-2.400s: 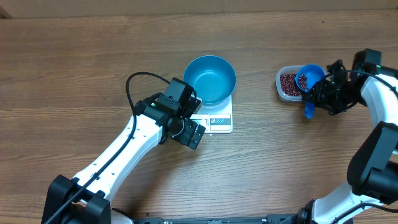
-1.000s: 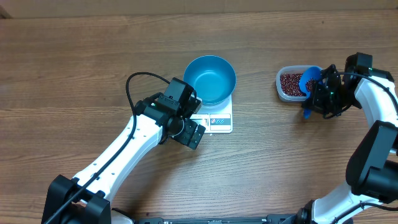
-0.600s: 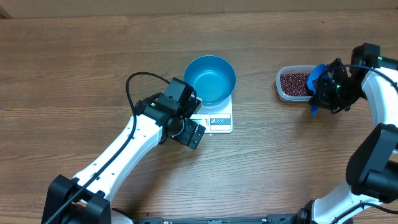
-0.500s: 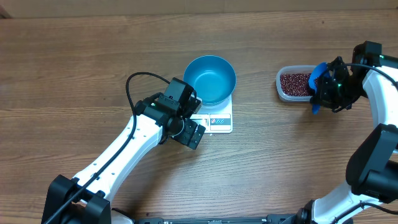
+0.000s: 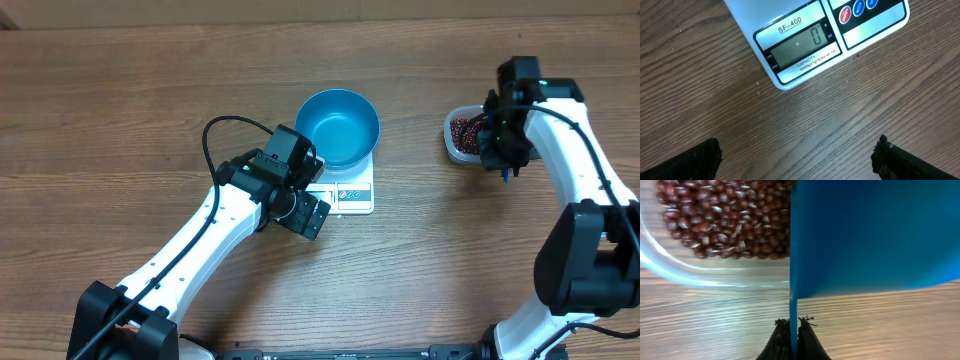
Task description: Scoop item into bowl and weigh 150g on scale
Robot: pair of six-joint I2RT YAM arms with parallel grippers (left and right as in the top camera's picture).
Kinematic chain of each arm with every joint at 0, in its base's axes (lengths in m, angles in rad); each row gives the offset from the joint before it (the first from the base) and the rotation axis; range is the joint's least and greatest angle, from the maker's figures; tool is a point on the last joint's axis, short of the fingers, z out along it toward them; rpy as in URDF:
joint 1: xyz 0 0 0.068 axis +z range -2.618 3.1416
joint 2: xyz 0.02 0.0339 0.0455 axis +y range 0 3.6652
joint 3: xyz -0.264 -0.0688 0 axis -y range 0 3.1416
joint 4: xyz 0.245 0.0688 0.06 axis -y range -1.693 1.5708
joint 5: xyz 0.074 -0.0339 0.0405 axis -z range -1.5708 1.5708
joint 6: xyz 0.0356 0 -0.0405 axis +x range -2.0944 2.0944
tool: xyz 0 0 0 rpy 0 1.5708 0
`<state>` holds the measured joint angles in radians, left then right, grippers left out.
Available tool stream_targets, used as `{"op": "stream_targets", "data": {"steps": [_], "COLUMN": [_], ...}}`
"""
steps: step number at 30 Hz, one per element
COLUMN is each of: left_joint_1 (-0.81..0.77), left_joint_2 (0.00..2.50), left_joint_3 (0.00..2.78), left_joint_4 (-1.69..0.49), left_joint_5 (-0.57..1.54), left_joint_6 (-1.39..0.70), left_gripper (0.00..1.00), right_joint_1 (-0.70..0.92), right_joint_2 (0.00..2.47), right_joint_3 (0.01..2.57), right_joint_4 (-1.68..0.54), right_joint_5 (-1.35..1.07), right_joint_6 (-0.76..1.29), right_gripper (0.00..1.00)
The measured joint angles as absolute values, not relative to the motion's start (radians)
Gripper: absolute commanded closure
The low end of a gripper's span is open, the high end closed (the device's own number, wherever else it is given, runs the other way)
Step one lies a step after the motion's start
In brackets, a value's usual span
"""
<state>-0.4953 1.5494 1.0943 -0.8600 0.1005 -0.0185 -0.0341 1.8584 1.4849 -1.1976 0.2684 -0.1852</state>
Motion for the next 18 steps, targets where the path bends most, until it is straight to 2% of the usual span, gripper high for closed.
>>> {"op": "stream_targets", "data": {"steps": [6, 18], "left_joint_1": [-0.496, -0.496], "left_joint_2": [1.549, 1.549], "left_joint_3": [1.094, 1.094], "left_joint_4": [-0.860, -0.860], "left_joint_5": [0.100, 0.101], "left_joint_6": [-0.019, -0.019], "left_gripper": [0.00, 0.00], "right_joint_1": [-0.013, -0.013], "right_joint_2": [1.858, 1.858], "right_joint_3": [1.485, 1.446], "right_joint_4": [-1.177, -1.106], "right_joint_5": [0.431, 0.474], "right_joint_6": [-0.188, -0.188], "right_gripper": [0.96, 0.96]}}
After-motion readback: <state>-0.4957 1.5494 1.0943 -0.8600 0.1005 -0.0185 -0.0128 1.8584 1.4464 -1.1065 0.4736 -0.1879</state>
